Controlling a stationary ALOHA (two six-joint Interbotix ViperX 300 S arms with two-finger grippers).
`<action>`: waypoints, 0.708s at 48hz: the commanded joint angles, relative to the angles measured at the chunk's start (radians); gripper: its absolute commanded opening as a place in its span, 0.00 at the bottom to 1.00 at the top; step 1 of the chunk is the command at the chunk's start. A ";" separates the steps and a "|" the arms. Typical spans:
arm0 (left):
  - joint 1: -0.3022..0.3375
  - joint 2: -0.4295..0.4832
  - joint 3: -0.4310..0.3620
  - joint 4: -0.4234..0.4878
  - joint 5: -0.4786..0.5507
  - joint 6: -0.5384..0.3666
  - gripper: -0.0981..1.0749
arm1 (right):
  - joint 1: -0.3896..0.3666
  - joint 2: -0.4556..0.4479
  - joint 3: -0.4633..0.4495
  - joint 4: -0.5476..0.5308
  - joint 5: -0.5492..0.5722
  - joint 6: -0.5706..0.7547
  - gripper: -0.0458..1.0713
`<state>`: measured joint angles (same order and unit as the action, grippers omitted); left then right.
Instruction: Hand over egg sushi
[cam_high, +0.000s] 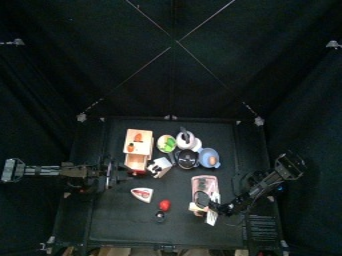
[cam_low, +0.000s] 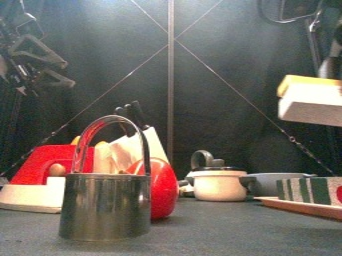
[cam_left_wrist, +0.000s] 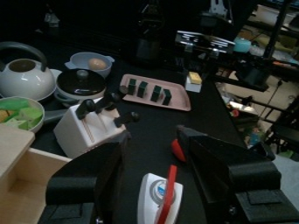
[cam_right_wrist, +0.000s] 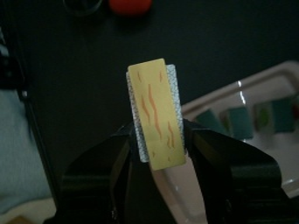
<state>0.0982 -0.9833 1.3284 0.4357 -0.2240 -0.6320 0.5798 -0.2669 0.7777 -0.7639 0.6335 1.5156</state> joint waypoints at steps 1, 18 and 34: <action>0.002 0.003 -0.011 -0.002 -0.009 0.003 0.81 | -0.084 -0.035 -0.043 -0.064 -0.006 0.000 0.65; -0.011 0.043 -0.021 0.020 -0.049 0.003 0.81 | -0.314 0.020 -0.120 -0.293 -0.273 0.003 0.65; -0.067 0.247 -0.095 0.103 -0.222 0.005 0.83 | -0.416 0.183 -0.262 -0.448 -0.446 0.002 0.65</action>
<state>0.0445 -0.7946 1.2870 0.5185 -0.4264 -0.6289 0.1795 -0.0936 0.5829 -1.1766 0.2025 1.5186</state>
